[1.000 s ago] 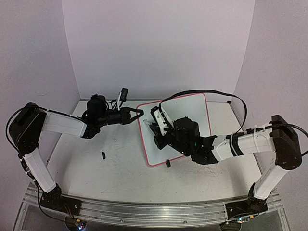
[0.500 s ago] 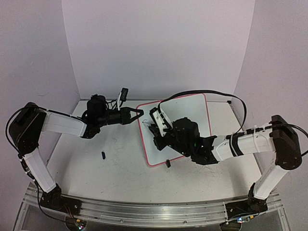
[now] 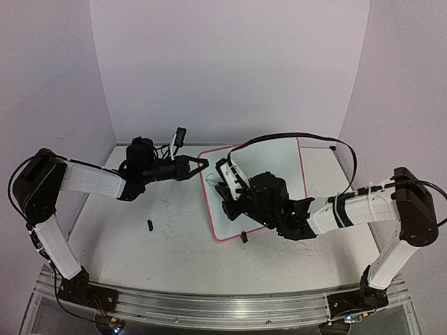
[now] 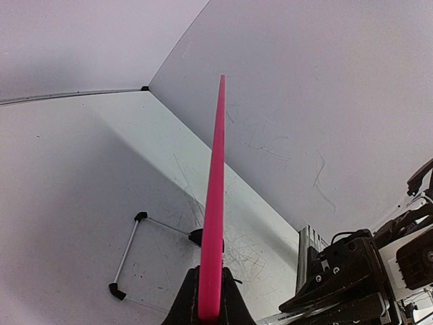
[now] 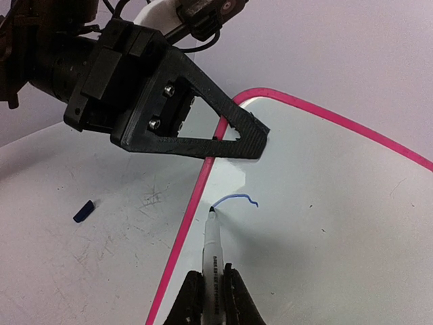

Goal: Write a sentence on the whiteboard

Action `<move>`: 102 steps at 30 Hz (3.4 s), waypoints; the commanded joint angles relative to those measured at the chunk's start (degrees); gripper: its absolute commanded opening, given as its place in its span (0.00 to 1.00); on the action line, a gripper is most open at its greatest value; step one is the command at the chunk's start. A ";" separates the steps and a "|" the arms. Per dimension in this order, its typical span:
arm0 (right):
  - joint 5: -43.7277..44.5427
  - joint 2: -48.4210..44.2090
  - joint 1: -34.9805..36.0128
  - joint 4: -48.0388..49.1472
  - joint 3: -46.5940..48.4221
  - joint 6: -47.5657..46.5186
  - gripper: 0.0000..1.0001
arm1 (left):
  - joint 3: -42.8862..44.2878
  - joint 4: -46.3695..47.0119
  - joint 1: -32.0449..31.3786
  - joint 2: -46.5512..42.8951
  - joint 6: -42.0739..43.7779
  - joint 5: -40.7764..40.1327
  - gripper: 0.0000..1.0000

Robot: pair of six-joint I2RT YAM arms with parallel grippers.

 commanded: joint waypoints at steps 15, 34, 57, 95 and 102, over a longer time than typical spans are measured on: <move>2.54 -0.32 0.17 -3.14 1.40 1.55 0.00 | 0.13 -4.35 -1.40 -1.49 3.03 -0.18 0.00; 2.96 -1.92 0.21 -3.83 -0.28 2.04 0.00 | 0.12 -4.37 -1.41 -1.56 3.20 -0.23 0.00; 4.78 -2.95 0.21 -4.38 -1.50 2.50 0.00 | 0.10 -4.47 -1.42 -1.46 3.28 -0.19 0.00; 6.55 -5.12 0.24 -6.00 -4.81 5.30 0.00 | 0.20 -4.53 -1.41 -1.47 3.37 -0.12 0.00; 5.42 -4.81 0.43 -6.07 -4.91 5.68 0.00 | 0.24 -4.56 -1.45 -1.49 3.38 -0.01 0.00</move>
